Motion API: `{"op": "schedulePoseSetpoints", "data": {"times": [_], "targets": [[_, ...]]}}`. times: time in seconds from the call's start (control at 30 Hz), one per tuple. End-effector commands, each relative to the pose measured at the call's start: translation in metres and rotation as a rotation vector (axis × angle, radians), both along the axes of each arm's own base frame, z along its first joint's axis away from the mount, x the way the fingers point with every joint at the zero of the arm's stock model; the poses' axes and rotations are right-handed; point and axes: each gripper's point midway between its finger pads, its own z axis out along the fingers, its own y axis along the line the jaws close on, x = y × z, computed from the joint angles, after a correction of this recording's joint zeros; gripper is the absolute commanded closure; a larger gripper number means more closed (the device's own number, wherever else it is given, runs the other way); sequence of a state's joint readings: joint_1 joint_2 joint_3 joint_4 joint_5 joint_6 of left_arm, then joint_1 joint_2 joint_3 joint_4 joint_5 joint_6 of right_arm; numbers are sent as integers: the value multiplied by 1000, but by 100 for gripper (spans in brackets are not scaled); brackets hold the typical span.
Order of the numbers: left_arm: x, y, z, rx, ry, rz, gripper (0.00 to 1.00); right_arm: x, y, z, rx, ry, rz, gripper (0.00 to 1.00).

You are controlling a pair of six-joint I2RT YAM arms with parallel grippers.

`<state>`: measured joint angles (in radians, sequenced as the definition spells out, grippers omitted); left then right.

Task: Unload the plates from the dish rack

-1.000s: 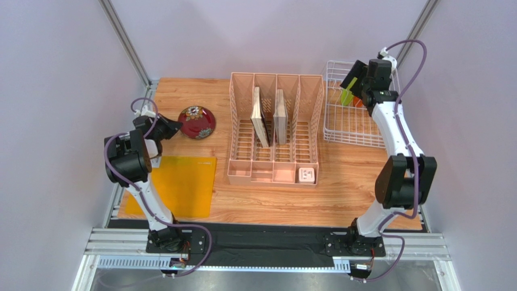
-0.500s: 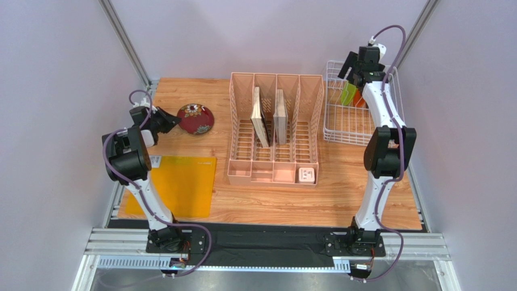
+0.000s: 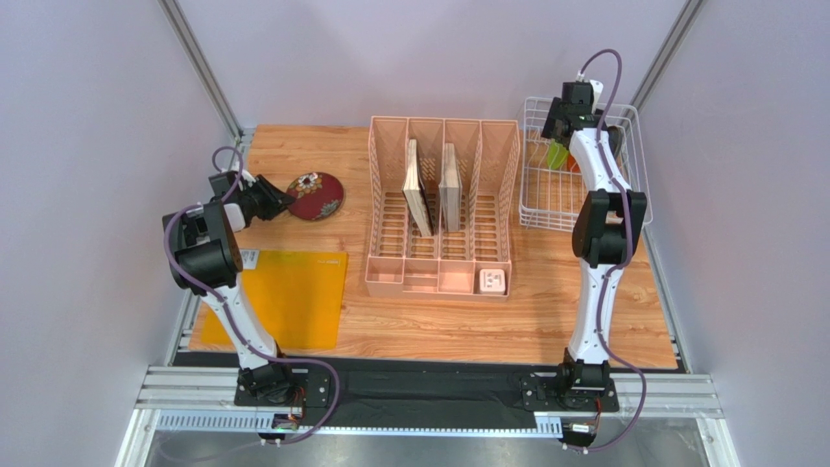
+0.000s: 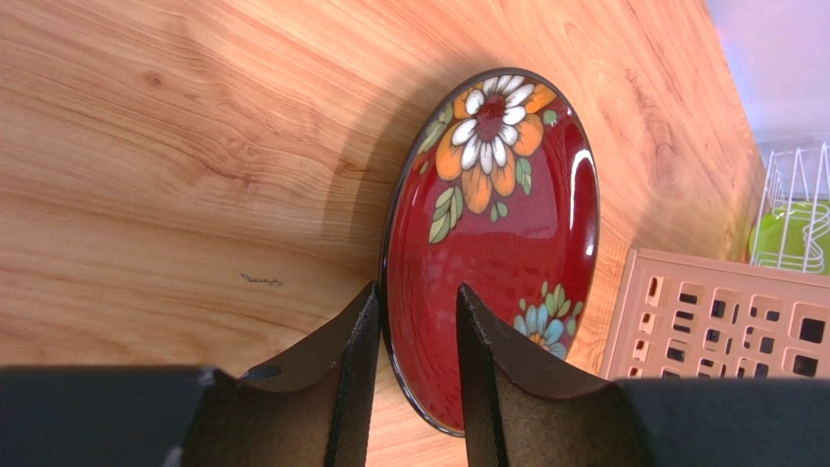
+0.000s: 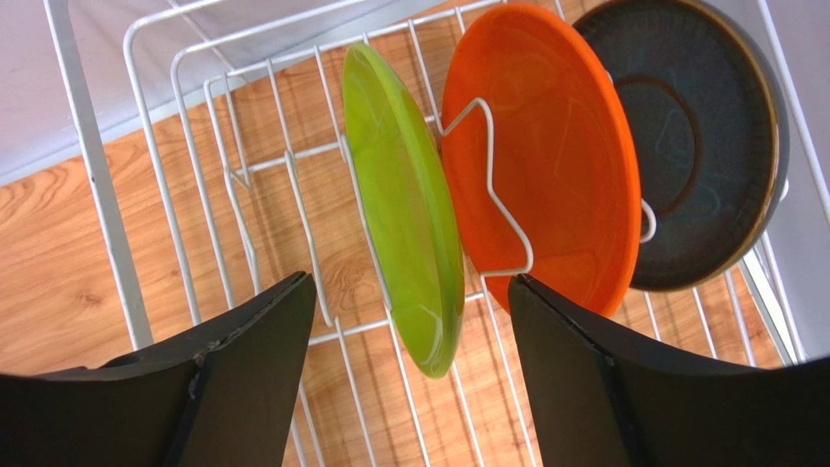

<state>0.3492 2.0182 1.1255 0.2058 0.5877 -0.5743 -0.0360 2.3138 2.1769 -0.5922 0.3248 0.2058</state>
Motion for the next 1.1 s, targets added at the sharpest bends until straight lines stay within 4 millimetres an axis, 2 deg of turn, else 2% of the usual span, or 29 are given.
{"op": "schedulePoseSetpoints", "data": {"times": [0.0, 0.03, 0.1, 0.13, 0.2, 0.23, 0.33, 0.43, 0.47, 0.53, 0.57, 0.6, 0.67, 0.7, 0.73, 0.77, 0.8, 0.83, 0.87, 0.9, 0.93, 0.97, 1.07], "targets": [[6, 4, 8, 16, -15, -32, 59, 17, -6, 18, -44, -58, -1, 25], [4, 3, 7, 16, -2, -37, 59, 19, -5, 9, -41, -43, 5, 32], [3, 3, 7, 11, 1, -39, 56, 22, -4, 8, -34, -47, 11, 38], [3, 4, 8, 20, -1, -29, 52, 23, -3, 2, -32, -39, 16, 45], [3, 3, 11, 8, -27, -15, 49, 24, -1, 1, -27, -39, 18, 51], [6, 4, 14, 13, -49, -13, 47, 24, 0, -1, -24, -37, 23, 62], [5, 2, 28, 18, -96, -15, 45, 24, 1, 1, -39, -36, 26, 75], [2, 4, 39, 37, -111, -9, 44, 17, -5, 7, -58, -39, -18, 81], [2, 4, 49, 52, -133, -9, 43, 16, -3, 8, -55, -41, -13, 85], [-1, 4, 53, 65, -146, 3, 43, 12, -1, 13, -63, -47, -17, 91], [-2, 7, 65, 83, -171, 14, 42, 10, -2, 16, -82, -49, -27, 95], [-6, 6, 66, 85, -170, 16, 41, 10, 0, 19, -89, -53, -27, 99], [-7, 4, 84, 101, -215, 8, 37, 6, -4, 29, -119, -69, -40, 100], [-9, 2, 89, 95, -219, -1, 37, 5, 13, 41, -123, -92, -16, 100], [-9, 2, 93, 104, -222, -7, 36, 4, 15, 46, -130, -102, -17, 100], [-11, 1, 102, 111, -235, -12, 36, 1, 12, 49, -154, -106, -38, 100], [-12, 1, 104, 117, -241, -7, 35, -2, 16, 65, -166, -130, -46, 100], [-14, 1, 111, 127, -257, -1, 34, -6, 12, 72, -192, -141, -80, 100], [-16, 1, 110, 133, -255, 4, 34, -9, 12, 75, -204, -144, -90, 100], [-18, 1, 110, 135, -251, 6, 34, -14, 14, 91, -209, -171, -98, 100], [-20, 0, 116, 140, -263, -2, 34, -18, 11, 96, -225, -176, -121, 100], [-23, -3, 115, 133, -259, -6, 34, -22, 10, 100, -239, -177, -133, 100], [-30, -15, 128, 126, -299, -35, 34, -40, 12, 128, -273, -211, -151, 100]]}}
